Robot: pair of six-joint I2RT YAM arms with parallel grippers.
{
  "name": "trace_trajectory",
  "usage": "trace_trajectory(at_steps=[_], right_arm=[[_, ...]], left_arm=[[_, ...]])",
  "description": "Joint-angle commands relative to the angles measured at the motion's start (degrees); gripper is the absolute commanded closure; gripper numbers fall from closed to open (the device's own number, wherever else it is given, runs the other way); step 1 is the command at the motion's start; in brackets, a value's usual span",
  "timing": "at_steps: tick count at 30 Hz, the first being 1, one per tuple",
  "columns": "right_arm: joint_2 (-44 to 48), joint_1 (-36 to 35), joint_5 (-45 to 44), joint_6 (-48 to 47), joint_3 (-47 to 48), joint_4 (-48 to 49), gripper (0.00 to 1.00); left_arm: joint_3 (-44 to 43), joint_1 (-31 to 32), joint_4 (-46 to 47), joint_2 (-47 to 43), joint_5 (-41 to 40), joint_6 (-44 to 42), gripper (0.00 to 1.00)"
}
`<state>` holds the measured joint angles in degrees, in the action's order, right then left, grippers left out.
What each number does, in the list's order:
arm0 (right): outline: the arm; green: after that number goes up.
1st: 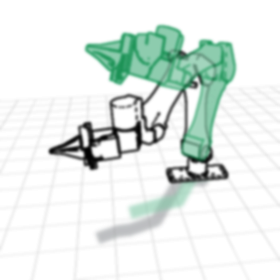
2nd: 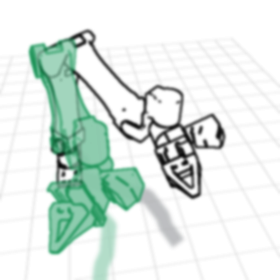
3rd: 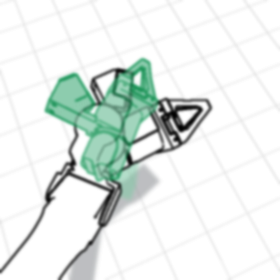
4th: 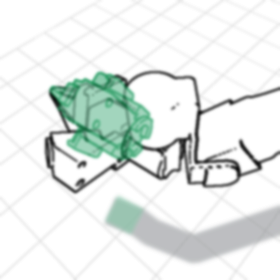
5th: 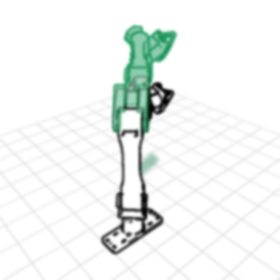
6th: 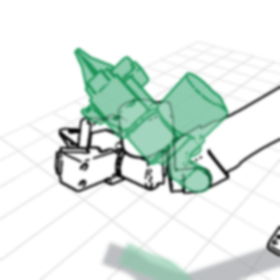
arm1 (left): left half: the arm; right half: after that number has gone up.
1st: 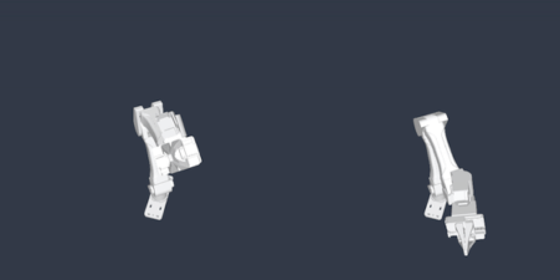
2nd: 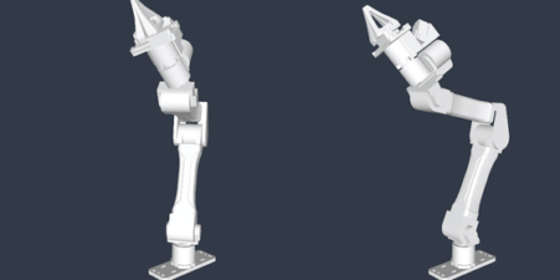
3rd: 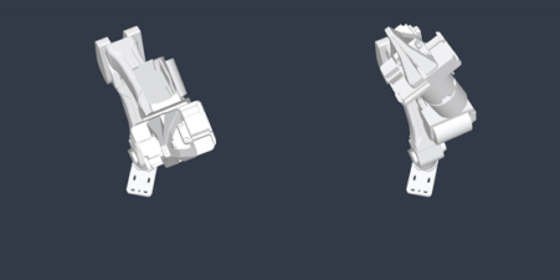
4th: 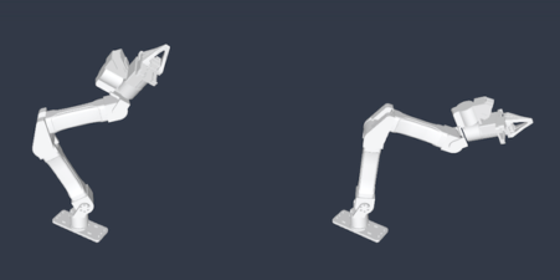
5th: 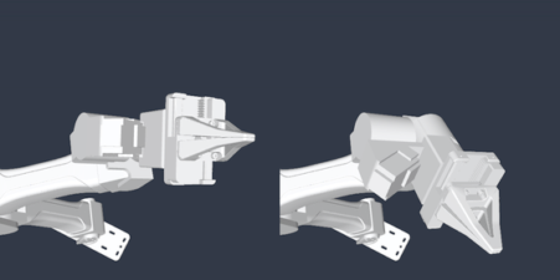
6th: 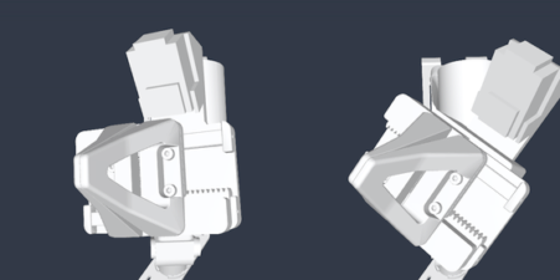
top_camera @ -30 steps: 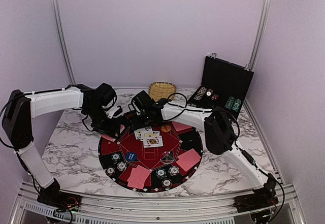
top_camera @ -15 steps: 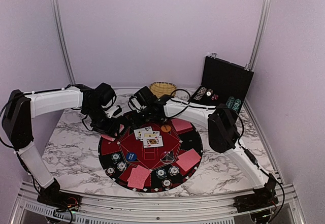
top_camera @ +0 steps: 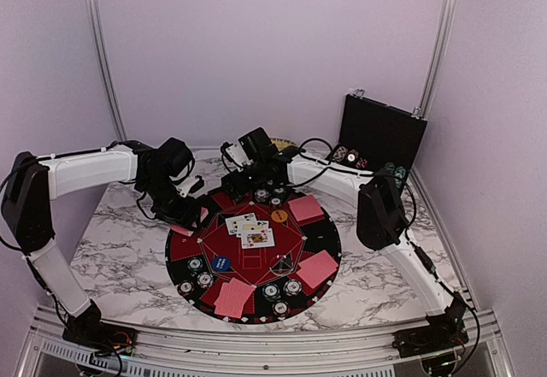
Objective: Distribute texas hold em gaming equipment
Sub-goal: Pick up the all-in button from position 9.
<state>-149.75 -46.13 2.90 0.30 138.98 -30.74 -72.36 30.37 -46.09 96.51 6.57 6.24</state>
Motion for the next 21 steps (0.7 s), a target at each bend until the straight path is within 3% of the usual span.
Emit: trace_trajectory(at_steps=[1, 21], right_arm=[[-3.5, 0.5, 1.4, -3.8, 3.7, 4.0, 0.11], [-9.3, 0.9, 4.4, 1.2, 6.7, 7.7, 0.15]], left_arm=[[0.0, -0.3, 0.3, -2.3, -0.2, 0.1, 0.63], [-0.2, -0.4, -0.5, -2.7, -0.9, 0.0, 0.63]])
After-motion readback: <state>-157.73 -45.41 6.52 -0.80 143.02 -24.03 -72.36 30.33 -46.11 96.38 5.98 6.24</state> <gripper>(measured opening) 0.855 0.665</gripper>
